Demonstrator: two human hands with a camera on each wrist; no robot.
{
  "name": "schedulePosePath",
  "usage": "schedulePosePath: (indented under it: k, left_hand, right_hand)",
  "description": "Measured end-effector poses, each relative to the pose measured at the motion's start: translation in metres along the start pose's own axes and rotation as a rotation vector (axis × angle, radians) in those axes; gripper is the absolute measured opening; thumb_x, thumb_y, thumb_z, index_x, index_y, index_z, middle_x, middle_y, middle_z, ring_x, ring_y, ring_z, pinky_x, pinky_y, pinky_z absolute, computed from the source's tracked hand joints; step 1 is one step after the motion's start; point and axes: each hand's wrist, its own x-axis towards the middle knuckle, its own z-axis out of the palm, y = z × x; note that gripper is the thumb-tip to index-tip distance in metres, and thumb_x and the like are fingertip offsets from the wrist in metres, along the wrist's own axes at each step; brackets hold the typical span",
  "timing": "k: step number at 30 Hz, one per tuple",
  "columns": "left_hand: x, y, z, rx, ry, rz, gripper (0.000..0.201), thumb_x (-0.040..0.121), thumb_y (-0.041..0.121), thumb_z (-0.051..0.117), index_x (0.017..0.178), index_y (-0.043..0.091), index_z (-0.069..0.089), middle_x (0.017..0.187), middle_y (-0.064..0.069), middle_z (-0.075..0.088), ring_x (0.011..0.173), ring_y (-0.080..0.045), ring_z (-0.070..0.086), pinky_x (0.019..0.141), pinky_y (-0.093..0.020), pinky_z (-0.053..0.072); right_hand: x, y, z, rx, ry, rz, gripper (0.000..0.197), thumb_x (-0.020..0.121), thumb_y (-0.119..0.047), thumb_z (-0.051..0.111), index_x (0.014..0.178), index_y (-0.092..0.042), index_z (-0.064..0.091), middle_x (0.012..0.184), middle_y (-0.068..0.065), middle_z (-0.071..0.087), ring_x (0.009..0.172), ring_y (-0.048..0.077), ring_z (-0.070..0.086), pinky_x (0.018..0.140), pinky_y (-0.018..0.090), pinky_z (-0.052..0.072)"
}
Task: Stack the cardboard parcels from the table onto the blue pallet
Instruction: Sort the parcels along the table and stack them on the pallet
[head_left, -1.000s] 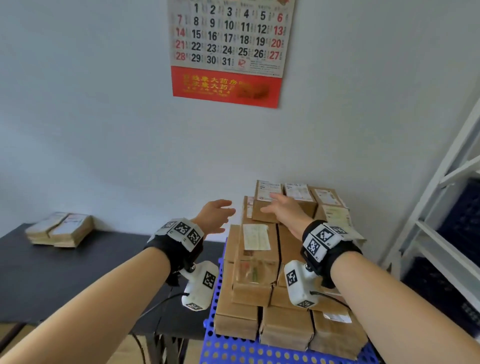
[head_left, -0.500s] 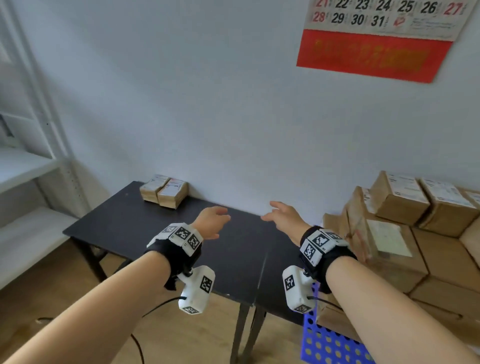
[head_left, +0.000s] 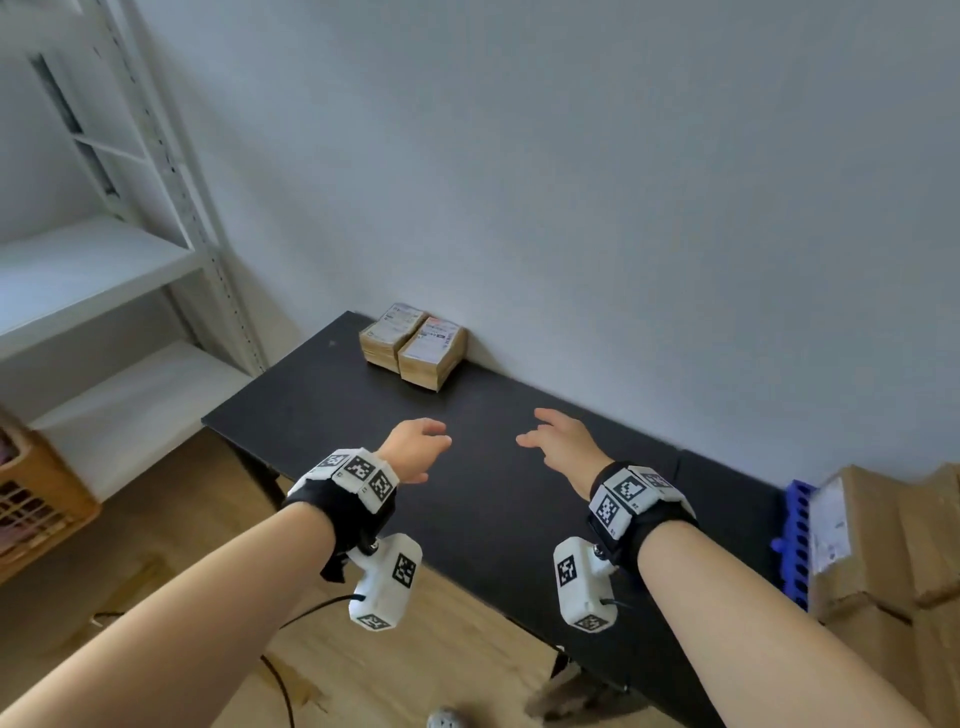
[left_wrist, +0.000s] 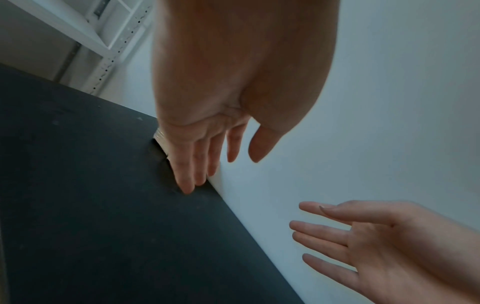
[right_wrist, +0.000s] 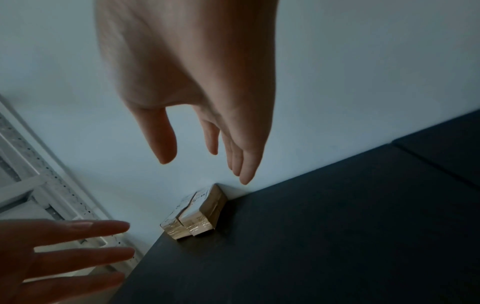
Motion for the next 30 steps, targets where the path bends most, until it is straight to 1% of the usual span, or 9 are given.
schedulePosePath:
  k: [5, 9, 12, 15, 19, 22, 24, 26, 30]
  left_hand:
    - [0.066, 0.004, -0.036, 0.014, 0.046, -0.069, 0.041, 0.095, 0.014, 0.050, 0.135, 0.013, 0.046, 0.133, -0.010, 0.051, 0.124, -0.024, 0.048, 0.096, -0.040, 0.046]
    - [0.110, 0.000, -0.062, 0.045, 0.063, -0.098, 0.041, 0.095, 0.016, 0.050, 0.135, 0.014, 0.046, 0.133, -0.009, 0.050, 0.122, -0.023, 0.049, 0.092, -0.037, 0.047]
    - [0.141, -0.005, -0.078, 0.060, 0.062, -0.112, 0.042, 0.095, 0.017, 0.050, 0.136, 0.014, 0.045, 0.131, -0.009, 0.051, 0.111, -0.020, 0.051, 0.086, -0.033, 0.047]
    - [0.173, -0.008, -0.094, 0.062, 0.033, -0.129, 0.043, 0.095, 0.017, 0.049, 0.137, 0.014, 0.044, 0.131, -0.009, 0.050, 0.103, -0.018, 0.050, 0.086, -0.033, 0.046]
    - [0.210, -0.009, -0.111, 0.062, -0.039, -0.149, 0.044, 0.095, 0.018, 0.050, 0.138, 0.015, 0.043, 0.132, -0.007, 0.050, 0.104, -0.017, 0.049, 0.084, -0.031, 0.046]
    - [0.237, -0.009, -0.125, 0.044, -0.079, -0.151, 0.043, 0.095, 0.018, 0.050, 0.137, 0.015, 0.044, 0.123, -0.006, 0.052, 0.098, -0.016, 0.050, 0.081, -0.030, 0.045]
    - [0.252, -0.011, -0.133, 0.040, -0.096, -0.155, 0.042, 0.095, 0.018, 0.050, 0.137, 0.015, 0.044, 0.119, -0.005, 0.052, 0.097, -0.016, 0.051, 0.079, -0.029, 0.044]
    - [0.265, -0.013, -0.140, 0.040, -0.119, -0.164, 0.042, 0.095, 0.018, 0.050, 0.136, 0.016, 0.044, 0.122, -0.005, 0.053, 0.098, -0.016, 0.051, 0.080, -0.029, 0.044]
    - [0.288, -0.015, -0.148, 0.022, -0.158, -0.176, 0.042, 0.095, 0.018, 0.050, 0.137, 0.016, 0.045, 0.128, -0.007, 0.053, 0.103, -0.016, 0.051, 0.083, -0.029, 0.046]
  right_hand:
    - [0.073, -0.013, 0.032, -0.031, -0.086, 0.052, 0.066, 0.087, -0.012, 0.062, 0.145, -0.013, 0.032, 0.147, 0.013, 0.037, 0.134, 0.024, 0.039, 0.111, 0.039, 0.034]
    - [0.120, -0.025, 0.057, -0.031, -0.112, 0.089, 0.067, 0.087, -0.013, 0.063, 0.146, -0.013, 0.032, 0.147, 0.013, 0.037, 0.133, 0.024, 0.040, 0.111, 0.041, 0.034]
    - [0.149, -0.029, 0.072, -0.012, -0.108, 0.131, 0.066, 0.087, -0.014, 0.062, 0.145, -0.014, 0.033, 0.147, 0.012, 0.037, 0.131, 0.025, 0.041, 0.111, 0.041, 0.034]
    - [0.176, -0.032, 0.088, 0.007, -0.078, 0.172, 0.064, 0.087, -0.015, 0.062, 0.145, -0.014, 0.034, 0.146, 0.010, 0.038, 0.131, 0.024, 0.042, 0.111, 0.041, 0.035]
    - [0.207, -0.035, 0.108, 0.037, -0.021, 0.253, 0.064, 0.087, -0.018, 0.063, 0.144, -0.015, 0.034, 0.144, 0.010, 0.040, 0.130, 0.023, 0.042, 0.111, 0.041, 0.035]
    - [0.230, -0.041, 0.124, 0.072, 0.040, 0.296, 0.066, 0.088, -0.021, 0.064, 0.145, -0.014, 0.032, 0.144, 0.011, 0.039, 0.131, 0.024, 0.042, 0.111, 0.041, 0.035]
    - [0.247, -0.047, 0.134, 0.103, 0.080, 0.308, 0.070, 0.087, -0.024, 0.065, 0.146, -0.013, 0.029, 0.146, 0.012, 0.038, 0.132, 0.025, 0.041, 0.111, 0.042, 0.034]
    - [0.261, -0.053, 0.143, 0.130, 0.124, 0.314, 0.076, 0.086, -0.027, 0.066, 0.148, -0.012, 0.025, 0.148, 0.012, 0.035, 0.134, 0.025, 0.038, 0.112, 0.044, 0.034]
    - [0.284, -0.059, 0.156, 0.188, 0.191, 0.325, 0.080, 0.087, -0.027, 0.065, 0.150, -0.011, 0.018, 0.152, 0.010, 0.031, 0.137, 0.024, 0.035, 0.112, 0.045, 0.033]
